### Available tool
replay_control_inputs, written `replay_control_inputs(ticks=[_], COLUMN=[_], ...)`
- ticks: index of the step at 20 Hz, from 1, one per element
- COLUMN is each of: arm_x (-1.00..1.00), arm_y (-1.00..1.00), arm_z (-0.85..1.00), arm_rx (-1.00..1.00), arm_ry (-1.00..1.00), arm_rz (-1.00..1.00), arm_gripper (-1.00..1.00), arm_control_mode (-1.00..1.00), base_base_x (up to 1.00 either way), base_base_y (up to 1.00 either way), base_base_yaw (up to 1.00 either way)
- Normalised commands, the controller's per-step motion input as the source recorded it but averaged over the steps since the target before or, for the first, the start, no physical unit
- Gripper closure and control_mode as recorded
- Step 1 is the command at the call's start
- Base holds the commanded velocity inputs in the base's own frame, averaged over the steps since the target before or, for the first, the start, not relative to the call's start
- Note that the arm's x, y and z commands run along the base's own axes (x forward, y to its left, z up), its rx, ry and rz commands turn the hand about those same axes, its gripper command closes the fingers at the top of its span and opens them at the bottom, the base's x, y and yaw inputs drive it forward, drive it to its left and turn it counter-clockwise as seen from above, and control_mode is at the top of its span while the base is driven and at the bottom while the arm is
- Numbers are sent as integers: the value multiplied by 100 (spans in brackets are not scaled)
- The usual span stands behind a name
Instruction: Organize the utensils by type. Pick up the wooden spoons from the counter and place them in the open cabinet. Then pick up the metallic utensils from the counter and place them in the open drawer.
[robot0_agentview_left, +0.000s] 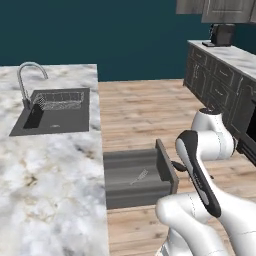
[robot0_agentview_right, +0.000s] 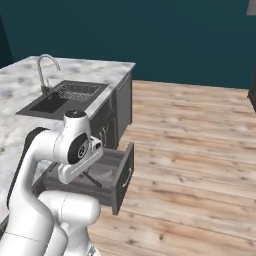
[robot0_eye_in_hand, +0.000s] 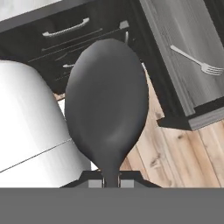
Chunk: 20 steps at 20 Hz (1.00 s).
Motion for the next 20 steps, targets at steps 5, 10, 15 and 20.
replay_control_inputs(ticks=[5, 10, 15, 20], arm_x=[0, 0, 0, 0], arm_y=[0, 0, 0, 0], arm_z=[0, 0, 0, 0], arm_rx=[0, 0, 0, 0], arm_ry=[0, 0, 0, 0], arm_rz=[0, 0, 0, 0], arm_gripper=[100, 100, 100, 100], arm_control_mode=[100, 100, 100, 100], base_base_x=[51, 33, 40, 28], base_base_y=[2, 0, 1, 1], base_base_yaw=[0, -2, 0, 0])
